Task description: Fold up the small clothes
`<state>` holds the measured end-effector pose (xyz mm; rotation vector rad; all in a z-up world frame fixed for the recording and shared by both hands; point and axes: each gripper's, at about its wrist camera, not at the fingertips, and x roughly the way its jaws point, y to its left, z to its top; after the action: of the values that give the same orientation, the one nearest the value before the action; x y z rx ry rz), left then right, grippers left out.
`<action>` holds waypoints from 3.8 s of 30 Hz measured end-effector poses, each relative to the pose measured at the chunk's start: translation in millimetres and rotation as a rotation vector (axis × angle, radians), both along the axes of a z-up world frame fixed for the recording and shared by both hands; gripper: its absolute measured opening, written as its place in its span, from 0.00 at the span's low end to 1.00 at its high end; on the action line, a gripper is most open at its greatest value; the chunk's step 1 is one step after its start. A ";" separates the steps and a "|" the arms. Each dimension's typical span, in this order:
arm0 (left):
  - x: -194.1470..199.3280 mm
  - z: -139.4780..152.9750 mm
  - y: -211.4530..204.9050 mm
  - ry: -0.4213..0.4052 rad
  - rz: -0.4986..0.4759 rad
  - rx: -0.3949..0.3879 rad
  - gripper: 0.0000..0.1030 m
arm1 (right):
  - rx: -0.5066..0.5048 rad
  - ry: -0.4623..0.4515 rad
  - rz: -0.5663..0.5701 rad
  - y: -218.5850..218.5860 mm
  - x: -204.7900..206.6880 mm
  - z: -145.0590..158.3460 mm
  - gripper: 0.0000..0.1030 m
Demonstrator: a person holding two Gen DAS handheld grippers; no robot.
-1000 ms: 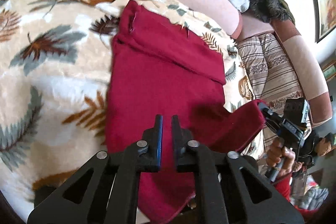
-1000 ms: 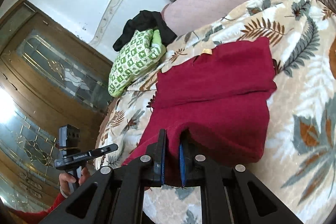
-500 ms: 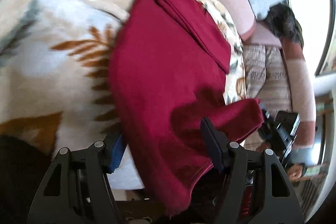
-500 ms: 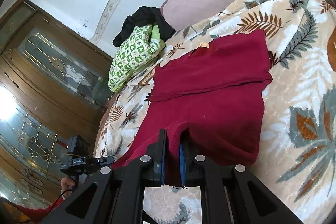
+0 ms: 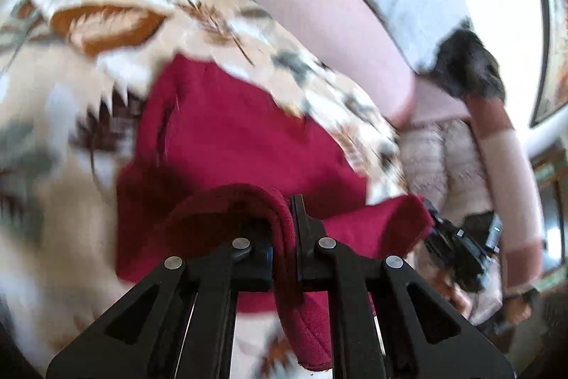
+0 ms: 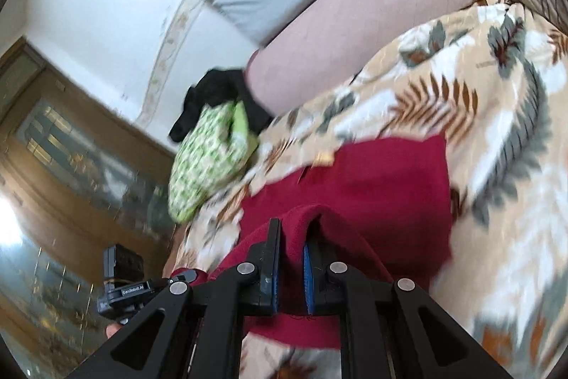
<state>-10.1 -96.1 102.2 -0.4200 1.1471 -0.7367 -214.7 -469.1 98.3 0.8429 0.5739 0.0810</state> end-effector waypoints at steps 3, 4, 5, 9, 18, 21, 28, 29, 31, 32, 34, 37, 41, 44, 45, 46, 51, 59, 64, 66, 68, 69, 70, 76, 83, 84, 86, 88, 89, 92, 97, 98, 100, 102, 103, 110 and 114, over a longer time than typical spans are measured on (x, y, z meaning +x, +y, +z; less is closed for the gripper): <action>47.5 -25.4 0.6 0.070 0.104 -0.047 0.07 | 0.004 0.044 -0.075 -23.0 39.9 -18.7 0.10; 57.9 -30.2 3.7 0.088 0.126 -0.064 0.13 | -0.002 0.093 -0.091 -31.1 55.0 -28.4 0.13; 65.5 -32.7 7.1 0.104 0.145 -0.082 0.32 | -0.020 0.143 -0.115 -38.1 64.4 -35.3 0.19; 73.8 -14.6 26.5 0.056 0.165 -0.187 0.77 | -0.033 0.120 -0.220 -61.1 50.7 -33.4 0.37; 46.3 -4.9 -16.4 -0.078 0.054 0.030 0.77 | -0.350 0.112 0.050 16.8 57.7 -22.4 0.39; 51.3 -21.3 -43.0 -0.099 0.031 0.111 0.77 | -0.382 0.145 0.028 16.5 96.2 -33.8 0.39; 83.5 -56.9 -62.3 -0.077 0.099 0.258 0.77 | -0.417 0.303 -0.070 -15.0 151.6 -83.9 0.39; 81.9 -55.3 -62.9 -0.086 0.095 0.267 0.77 | -0.413 0.297 -0.071 -14.9 148.5 -79.5 0.39; 73.6 -49.9 -63.3 -0.122 0.088 0.287 0.77 | -0.403 0.283 -0.061 -13.2 138.0 -70.6 0.39; 69.3 -47.3 -63.2 -0.139 0.086 0.295 0.77 | -0.400 0.275 -0.057 -11.0 127.7 -64.0 0.39; 61.2 -42.2 -63.0 -0.172 0.086 0.315 0.77 | -0.412 0.260 -0.038 -3.4 106.4 -52.3 0.39; 51.7 -36.1 -64.5 -0.200 0.081 0.346 0.77 | -0.461 0.234 -0.019 11.7 74.6 -38.2 0.43; 37.8 -27.9 -61.8 -0.238 0.078 0.370 0.77 | -0.518 0.268 -0.007 27.5 55.6 -44.2 0.46; 28.6 -21.2 -59.7 -0.264 0.082 0.389 0.77 | -0.526 0.389 0.035 28.6 67.0 -76.2 0.49; 25.4 -19.1 -58.7 -0.271 0.080 0.392 0.77 | -0.539 0.392 0.033 29.9 68.7 -77.1 0.49; 21.9 -16.3 -57.6 -0.282 0.078 0.397 0.77 | -0.550 0.389 0.027 32.5 68.2 -73.5 0.49; 11.9 -10.6 -52.1 -0.320 0.073 0.427 0.77 | -0.476 0.304 0.035 44.1 67.2 -44.1 0.49; 4.5 -21.9 -33.1 -0.298 0.079 0.429 0.77 | -0.494 0.235 0.085 82.2 101.5 -31.2 0.49; 5.3 -41.5 -23.3 -0.258 0.082 0.445 0.77 | -0.501 0.209 0.113 102.3 136.8 -32.6 0.43; 7.2 -50.7 -20.9 -0.236 0.082 0.456 0.77 | -0.499 0.219 0.117 107.6 154.4 -39.1 0.41; 8.5 -61.6 -18.2 -0.205 0.080 0.457 0.77 | -0.491 0.257 0.115 109.4 174.4 -53.6 0.40; 8.5 -68.4 -17.5 -0.189 0.078 0.468 0.77 | -0.481 0.294 0.116 109.3 185.9 -64.0 0.40; 7.7 -71.3 -16.9 -0.189 0.078 0.476 0.77 | -0.468 0.335 0.121 109.1 197.8 -76.6 0.41; -0.5 -71.6 -4.5 -0.166 0.087 0.453 0.77 | -0.494 0.324 0.136 114.5 192.2 -70.3 0.41; -29.6 -51.3 5.6 -0.230 0.100 0.474 0.77 | -0.532 0.295 0.088 98.8 108.0 -42.4 0.42; -34.1 -49.4 7.3 -0.241 0.103 0.476 0.77 | -0.539 0.297 0.078 94.3 100.8 -41.9 0.42; -37.9 -48.6 9.4 -0.242 0.112 0.473 0.77 | -0.560 0.318 0.049 83.3 85.3 -41.1 0.43; -40.4 -49.4 11.0 -0.233 0.123 0.470 0.77 | -0.567 0.349 0.028 71.9 77.7 -42.1 0.43; -40.3 -49.8 10.2 -0.234 0.125 0.473 0.77 | -0.564 0.357 0.020 66.9 76.1 -42.1 0.43; -38.0 -52.0 6.3 -0.261 0.137 0.496 0.77 | -0.557 0.358 -0.007 54.4 75.9 -40.2 0.43; -25.3 -63.1 2.8 -0.280 0.149 0.507 0.77 | -0.548 0.373 -0.044 40.9 91.6 -48.4 0.43; -22.9 -65.2 3.3 -0.272 0.152 0.499 0.77 | -0.548 0.377 -0.053 38.8 93.2 -50.7 0.43; -15.5 -69.1 4.0 -0.247 0.167 0.479 0.77 | -0.555 0.405 -0.077 32.6 103.3 -58.5 0.43; -9.9 -68.3 4.4 -0.237 0.176 0.460 0.77 | -0.569 0.425 -0.102 26.5 111.1 -64.4 0.43; -7.4 -67.1 4.1 -0.241 0.174 0.459 0.77 | -0.574 0.422 -0.125 22.2 114.7 -67.0 0.43; -2.8 -72.2 0.5 -0.233 0.157 0.460 0.77 | -0.565 0.461 -0.167 16.8 133.2 -74.9 0.44; -5.9 -72.4 -0.4 -0.228 0.140 0.451 0.77 | -0.556 0.406 -0.119 38.4 128.9 -53.4 0.44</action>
<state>-16.0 -96.5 29.8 -0.0336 1.0190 -0.3752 -85.8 -430.7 44.9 0.3449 0.8733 -0.3538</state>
